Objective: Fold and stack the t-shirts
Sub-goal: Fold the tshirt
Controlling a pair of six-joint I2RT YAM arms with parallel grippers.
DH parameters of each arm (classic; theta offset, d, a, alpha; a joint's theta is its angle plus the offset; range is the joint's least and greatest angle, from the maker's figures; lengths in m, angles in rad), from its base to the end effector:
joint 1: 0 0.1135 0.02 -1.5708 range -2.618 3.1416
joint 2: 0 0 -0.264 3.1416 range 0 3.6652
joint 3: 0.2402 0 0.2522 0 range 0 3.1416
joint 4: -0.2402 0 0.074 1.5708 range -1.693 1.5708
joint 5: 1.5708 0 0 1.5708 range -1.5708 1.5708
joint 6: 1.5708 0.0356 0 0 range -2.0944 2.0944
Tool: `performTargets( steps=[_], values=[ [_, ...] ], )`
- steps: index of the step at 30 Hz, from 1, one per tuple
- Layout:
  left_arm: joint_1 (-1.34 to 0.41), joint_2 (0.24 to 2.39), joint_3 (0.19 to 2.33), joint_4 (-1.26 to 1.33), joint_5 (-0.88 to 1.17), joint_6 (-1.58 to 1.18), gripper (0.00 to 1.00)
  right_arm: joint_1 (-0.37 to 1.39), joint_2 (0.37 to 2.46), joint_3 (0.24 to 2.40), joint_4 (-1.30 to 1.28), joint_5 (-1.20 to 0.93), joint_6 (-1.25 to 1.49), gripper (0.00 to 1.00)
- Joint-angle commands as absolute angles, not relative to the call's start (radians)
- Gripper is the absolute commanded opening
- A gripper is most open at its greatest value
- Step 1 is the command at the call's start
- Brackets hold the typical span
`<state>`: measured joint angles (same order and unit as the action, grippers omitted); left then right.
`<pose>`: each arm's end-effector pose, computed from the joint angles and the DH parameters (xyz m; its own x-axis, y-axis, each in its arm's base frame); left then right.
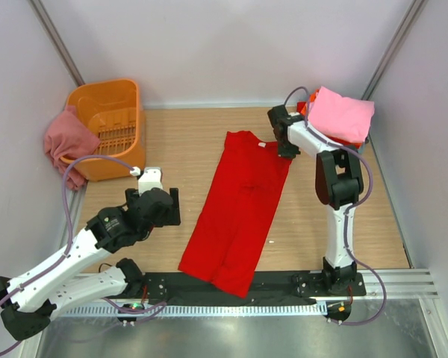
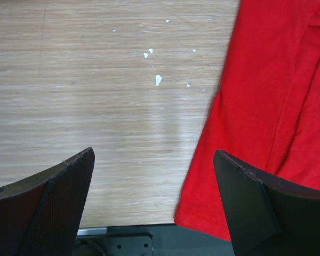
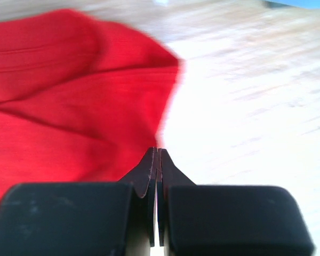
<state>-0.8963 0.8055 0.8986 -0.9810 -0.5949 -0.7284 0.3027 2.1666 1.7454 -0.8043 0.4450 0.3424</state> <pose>0.1035 -0.0975 0.3061 -0.6451 -0.0760 -0.7603 -0.0046 0.9954 -0.0956 0.4362 0.1202 0.1867 -0.8897 0.0396 -0.4548 0.1791 0.9466 -0.2679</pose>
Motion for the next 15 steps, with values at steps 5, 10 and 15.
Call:
performTargets(
  steps=[5,10,15],
  values=[
    [-0.894,0.805,0.907,-0.973,-0.629,-0.738,0.93,0.301,1.982,1.692,-0.755,0.374,0.322,0.01],
    [-0.894,0.799,0.908,-0.977,-0.632,-0.742,0.93,0.396,1.986,1.759,-0.781,0.373,0.331,0.02],
    [-0.894,0.799,0.908,-0.977,-0.635,-0.744,0.93,0.433,2.054,1.810,-0.791,0.328,0.342,0.02]
  ],
)
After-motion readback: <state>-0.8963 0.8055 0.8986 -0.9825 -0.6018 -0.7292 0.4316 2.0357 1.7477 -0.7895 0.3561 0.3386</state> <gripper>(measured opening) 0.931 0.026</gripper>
